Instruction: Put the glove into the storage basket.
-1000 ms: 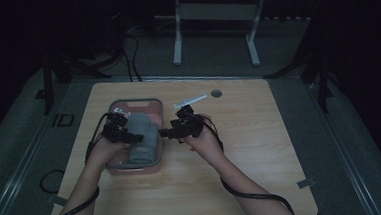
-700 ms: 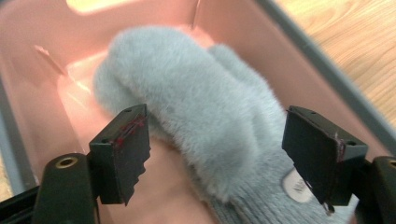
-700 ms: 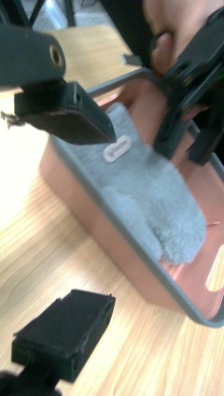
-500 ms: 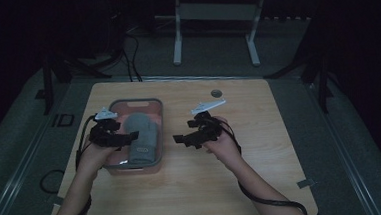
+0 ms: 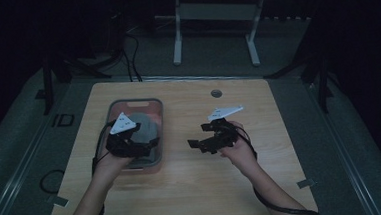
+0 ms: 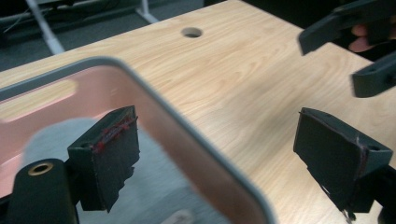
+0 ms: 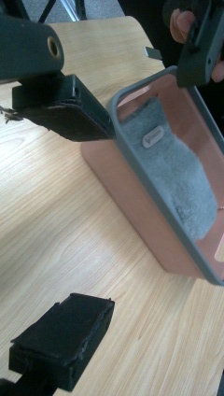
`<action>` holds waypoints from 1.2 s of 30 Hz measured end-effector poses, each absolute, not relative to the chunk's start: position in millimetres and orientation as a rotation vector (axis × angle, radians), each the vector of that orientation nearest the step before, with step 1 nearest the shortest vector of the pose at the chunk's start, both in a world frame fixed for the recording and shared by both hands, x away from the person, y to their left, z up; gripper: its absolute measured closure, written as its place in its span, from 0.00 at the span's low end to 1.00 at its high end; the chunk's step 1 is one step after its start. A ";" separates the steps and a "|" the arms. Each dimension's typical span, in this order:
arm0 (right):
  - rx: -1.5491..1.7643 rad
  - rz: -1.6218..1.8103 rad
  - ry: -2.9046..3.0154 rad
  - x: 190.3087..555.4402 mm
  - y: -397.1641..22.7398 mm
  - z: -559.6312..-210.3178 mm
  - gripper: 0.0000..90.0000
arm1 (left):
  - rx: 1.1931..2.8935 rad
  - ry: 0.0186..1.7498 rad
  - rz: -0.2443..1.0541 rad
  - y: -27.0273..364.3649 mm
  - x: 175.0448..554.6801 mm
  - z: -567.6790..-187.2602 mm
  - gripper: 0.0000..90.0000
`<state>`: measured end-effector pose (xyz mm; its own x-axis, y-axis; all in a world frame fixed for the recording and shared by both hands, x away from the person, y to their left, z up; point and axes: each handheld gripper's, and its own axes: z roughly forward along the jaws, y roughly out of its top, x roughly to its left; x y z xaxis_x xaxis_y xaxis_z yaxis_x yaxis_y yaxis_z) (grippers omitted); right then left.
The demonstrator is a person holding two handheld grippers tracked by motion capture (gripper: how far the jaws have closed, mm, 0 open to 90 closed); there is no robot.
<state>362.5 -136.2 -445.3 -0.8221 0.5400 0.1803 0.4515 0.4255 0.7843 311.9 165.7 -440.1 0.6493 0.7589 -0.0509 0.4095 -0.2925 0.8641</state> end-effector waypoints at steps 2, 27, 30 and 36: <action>0.894 1.360 2.558 360.9 -143.4 -446.4 0.17 | 1.933 0.892 0.477 156.1 309.0 -441.9 0.16; 0.935 1.315 2.499 340.0 -217.9 -474.9 0.17 | 1.961 0.717 0.383 81.7 293.3 -488.3 0.16; 0.928 1.322 2.497 337.2 -225.8 -482.7 0.17 | 1.963 0.703 0.380 75.1 290.1 -495.5 0.16; 0.916 1.282 2.498 327.4 -237.3 -496.9 0.16 | 1.989 0.669 0.344 62.8 286.1 -510.1 0.16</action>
